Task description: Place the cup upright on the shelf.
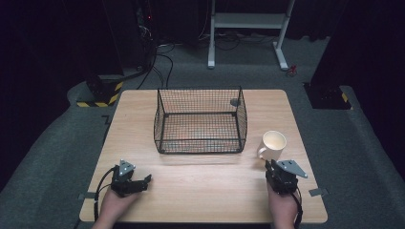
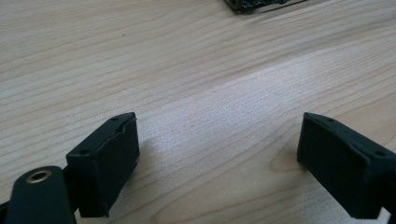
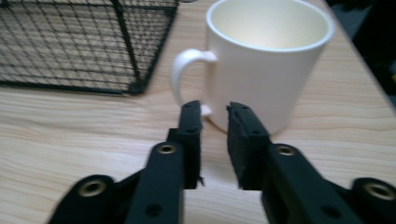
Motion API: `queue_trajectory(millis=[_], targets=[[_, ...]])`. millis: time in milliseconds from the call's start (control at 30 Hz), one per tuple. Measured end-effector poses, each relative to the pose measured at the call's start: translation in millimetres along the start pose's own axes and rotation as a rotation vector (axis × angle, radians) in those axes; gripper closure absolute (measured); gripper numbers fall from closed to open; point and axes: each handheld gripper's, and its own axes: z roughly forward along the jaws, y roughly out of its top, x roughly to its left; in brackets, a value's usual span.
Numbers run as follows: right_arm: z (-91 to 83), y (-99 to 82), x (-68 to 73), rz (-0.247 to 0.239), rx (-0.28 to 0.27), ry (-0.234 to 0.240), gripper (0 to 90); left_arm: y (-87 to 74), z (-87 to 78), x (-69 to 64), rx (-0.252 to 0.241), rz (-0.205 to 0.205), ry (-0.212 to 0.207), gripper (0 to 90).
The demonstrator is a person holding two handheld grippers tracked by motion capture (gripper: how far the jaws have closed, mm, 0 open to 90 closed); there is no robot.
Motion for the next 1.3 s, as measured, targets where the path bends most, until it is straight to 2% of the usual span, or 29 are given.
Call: queue_trajectory(millis=[33, 67, 100, 133, 167, 200, 267, 300, 333, 400, 433, 500, 533, 567, 600, 633, 667, 700, 767, 800, 833, 867, 900, 933, 1033, 1100, 1133, 1200, 1300], targets=[[6.4, 5.0, 6.2, 0.016, -0.007, 0.02, 65.5, -0.1, -0.1, -0.1, 0.0, -0.001, 0.001, 13.1], [6.4, 5.0, 6.2, 0.016, -0.007, 0.02, 65.5, -0.1, -0.1, -0.1, 0.0, -0.001, 0.001, 13.3], [19.2, 9.9, 13.8, 0.02, 0.002, 0.026, 64.1, -0.5, -0.4, -0.7, -0.002, -0.005, 0.001, 13.5], [19.2, 9.9, 13.8, 0.02, 0.002, 0.026, 64.1, -0.5, -0.4, -0.7, -0.002, -0.005, 0.001, 13.6], [34.5, 12.8, 19.7, 0.042, 0.028, 0.026, 63.4, -0.9, -1.0, -0.9, 0.0, -0.006, -0.001, 13.7], [34.5, 12.8, 19.7, 0.042, 0.028, 0.026, 63.4, -0.9, -1.0, -0.9, 0.0, -0.006, -0.001, 13.7], [49.6, 17.5, 25.7, 0.036, 0.026, -0.003, 69.0, -0.9, -1.0, -0.7, 0.0, -0.005, -0.003, 13.7], [52.3, 18.8, 26.6, 0.035, 0.027, -0.011, 80.0, -0.8, -0.8, -0.4, -0.002, -0.003, -0.002, 13.8], [53.1, 19.1, 26.0, 0.033, 0.024, 0.001, 81.5, -0.7, -0.6, -0.4, -0.002, -0.004, -0.002, 13.7], [52.1, 18.8, 25.6, 0.025, 0.03, 0.001, 81.6, -0.5, -0.7, 0.1, 0.0, 0.003, -0.001, 13.7], [43.1, 13.5, 23.2, 0.016, 0.033, 0.027, 81.6, -0.5, -0.5, 0.0, -0.002, 0.001, -0.002, 13.8], [36.2, 8.3, 21.7, 0.003, 0.027, 0.032, 81.4, -0.4, -0.5, 0.0, -0.002, 0.001, -0.002, 13.7], [28.2, 2.9, 19.5, -0.006, 0.026, 0.041, 81.1, -0.4, -0.5, 0.0, -0.002, 0.001, -0.002, 13.7], [11.6, -7.5, 13.4, -0.013, 0.024, 0.054, 79.8, -0.4, -0.5, 0.0, -0.002, 0.001, -0.002, 13.7], [3.5, -12.1, 9.3, -0.02, 0.024, 0.048, 77.0, -0.4, -0.5, 0.0, -0.002, 0.001, -0.002, 13.8], [-4.5, -16.1, 4.9, -0.007, 0.021, 0.038, 69.8, -0.7, -0.6, -0.6, -0.003, -0.002, 0.0, 14.0], [-4.5, -16.1, 4.9, -0.007, 0.021, 0.038, 69.8, -0.7, -0.6, -0.6, -0.003, -0.002, 0.0, 14.2], [-19.9, -20.8, -3.5, 0.026, 0.008, 0.032, 58.5, -0.8, -1.0, -1.0, -0.002, -0.005, -0.002, 14.3], [-31.3, -18.9, -7.0, 0.032, -0.022, 0.004, 43.8, -0.9, -1.1, -1.1, -0.001, -0.005, -0.002, 14.4], [-31.3, -18.9, -7.0, 0.032, -0.022, 0.004, 43.8, -0.9, -1.1, -1.1, -0.001, -0.005, -0.002, 14.4], [-31.9, -6.6, -9.0, 0.042, -0.029, -0.001, 25.3, -0.9, -1.0, -1.2, -0.002, -0.006, -0.001, 14.4], [-31.9, -6.6, -9.0, 0.042, -0.029, -0.001, 25.3, -0.9, -1.0, -1.2, -0.002, -0.006, -0.001, 14.4], [-23.7, 9.8, -8.7, 0.034, -0.027, -0.019, 15.0, -1.0, -1.1, -1.3, -0.002, -0.007, 0.0, 14.4], [-17.7, 17.3, -8.1, 0.019, -0.032, -0.031, 11.7, -1.0, -1.2, -1.3, -0.001, -0.007, 0.0, 14.4], [-0.5, 30.4, -9.9, 0.002, -0.004, -0.01, 8.8, -1.3, -1.3, -1.1, -0.004, -0.005, 0.003, 14.5], [19.0, 39.9, -11.4, 0.012, 0.049, -0.045, 8.3, -1.4, -1.5, -1.0, -0.003, -0.006, 0.001, 14.6], [34.1, 45.5, -14.7, 0.027, 0.109, -0.044, 8.3, -1.4, -1.5, -1.0, -0.003, -0.007, 0.001, 14.6], [43.4, 48.3, -16.0, 0.012, 0.15, -0.044, 8.4, -1.3, -1.4, -0.6, -0.004, -0.003, -0.001, 14.5], [48.5, 49.8, -16.1, -0.008, 0.176, -0.036, 9.5, -1.2, -1.6, -0.3, -0.001, -0.001, -0.004, 14.6]])
